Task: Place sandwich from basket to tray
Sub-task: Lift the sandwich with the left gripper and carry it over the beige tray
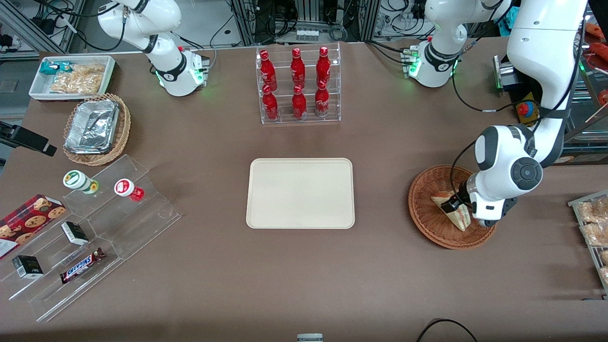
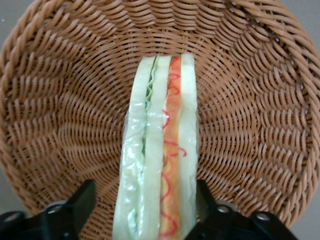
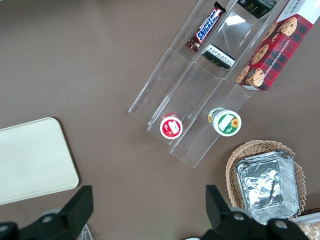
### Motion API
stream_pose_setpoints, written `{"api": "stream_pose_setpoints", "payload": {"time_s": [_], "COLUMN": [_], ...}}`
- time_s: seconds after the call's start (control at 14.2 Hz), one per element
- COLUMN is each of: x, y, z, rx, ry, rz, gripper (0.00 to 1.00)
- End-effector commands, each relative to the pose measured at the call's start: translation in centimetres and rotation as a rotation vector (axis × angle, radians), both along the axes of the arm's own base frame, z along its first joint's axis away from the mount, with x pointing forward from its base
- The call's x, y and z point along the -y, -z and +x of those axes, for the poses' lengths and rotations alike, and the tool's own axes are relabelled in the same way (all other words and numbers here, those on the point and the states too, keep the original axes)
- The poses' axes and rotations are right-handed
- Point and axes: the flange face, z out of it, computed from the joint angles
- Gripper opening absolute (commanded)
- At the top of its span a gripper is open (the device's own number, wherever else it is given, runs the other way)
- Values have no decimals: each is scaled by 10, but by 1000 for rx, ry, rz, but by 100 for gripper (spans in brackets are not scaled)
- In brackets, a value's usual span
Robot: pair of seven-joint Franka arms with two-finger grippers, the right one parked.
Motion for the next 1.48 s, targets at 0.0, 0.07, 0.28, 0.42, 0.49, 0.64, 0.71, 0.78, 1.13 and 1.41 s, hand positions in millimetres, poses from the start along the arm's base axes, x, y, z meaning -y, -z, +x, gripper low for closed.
{"api": "stream_pose_setpoints", "payload": {"time_s": [0.0, 0.07, 0.28, 0.42, 0.49, 0.64, 0.71, 0.78, 1.13, 1.41], "x": [4, 4, 10, 36, 61, 117, 148, 189, 379, 440], "y": [2, -5, -44, -80, -100, -126, -129, -126, -66, -21], "z": [1, 5, 15, 22, 28, 29, 24, 13, -20, -40], "rx": [9, 22, 15, -42, -61, -63, -59, -59, -54, -40], "ry": [-25, -18, 93, 233, 273, 367, 414, 489, 698, 703], "rz": [-6, -5, -5, -17, -16, -15, -17, -13, -16, -26], "gripper": [12, 9, 7, 7, 7, 7, 8, 8, 9, 11]}}
